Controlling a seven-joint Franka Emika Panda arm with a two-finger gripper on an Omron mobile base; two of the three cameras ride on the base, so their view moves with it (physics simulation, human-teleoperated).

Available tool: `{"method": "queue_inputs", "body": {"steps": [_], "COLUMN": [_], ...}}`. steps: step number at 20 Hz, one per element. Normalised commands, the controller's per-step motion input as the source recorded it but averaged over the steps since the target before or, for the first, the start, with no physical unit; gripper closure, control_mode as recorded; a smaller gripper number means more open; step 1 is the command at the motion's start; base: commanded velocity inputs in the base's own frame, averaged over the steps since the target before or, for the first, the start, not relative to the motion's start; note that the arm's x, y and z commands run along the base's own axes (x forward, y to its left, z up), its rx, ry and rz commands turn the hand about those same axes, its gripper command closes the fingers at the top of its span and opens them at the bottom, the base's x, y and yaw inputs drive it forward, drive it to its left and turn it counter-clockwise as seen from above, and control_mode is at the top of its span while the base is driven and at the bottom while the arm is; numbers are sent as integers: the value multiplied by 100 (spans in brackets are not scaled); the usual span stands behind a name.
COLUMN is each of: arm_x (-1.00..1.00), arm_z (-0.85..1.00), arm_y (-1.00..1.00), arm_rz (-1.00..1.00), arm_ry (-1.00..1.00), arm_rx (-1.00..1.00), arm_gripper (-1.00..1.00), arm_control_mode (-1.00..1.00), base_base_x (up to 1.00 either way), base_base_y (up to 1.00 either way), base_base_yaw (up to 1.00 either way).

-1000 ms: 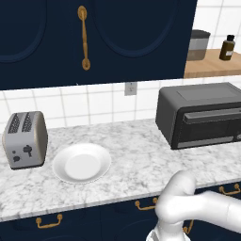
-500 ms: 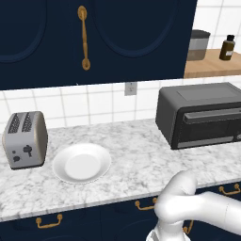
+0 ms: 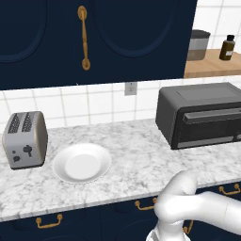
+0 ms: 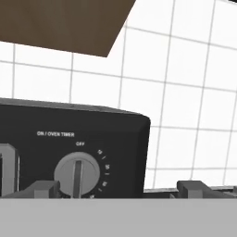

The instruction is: Pick up the kebab skewer and baguette bread, and place them inside the toaster oven. Close the toaster oven door and start by setting the timer.

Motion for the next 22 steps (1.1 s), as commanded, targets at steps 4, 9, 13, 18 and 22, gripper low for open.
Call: {"method": "queue_inputs", "body": {"steps": [4, 9, 13, 18, 22], "arm_x": [-4, -5, -3, 0, 4], "arm_z": [16, 8, 5, 0, 0], "arm_y": [-9, 0, 0, 0, 0], "arm_rz": [-1, 0, 0, 0, 0], "arm_ry": [0, 0, 0, 0, 0], "arm_rx": [0, 0, 0, 0, 0], "arm_gripper": [-100, -100, -100, -100, -100], "arm_control_mode": [-100, -100, -100, -100, -100], "base_base_x": [0, 0, 0, 0, 0], "base_base_y": [0, 0, 0, 0, 0], "base_base_yaw": [0, 0, 0, 0, 0]}}
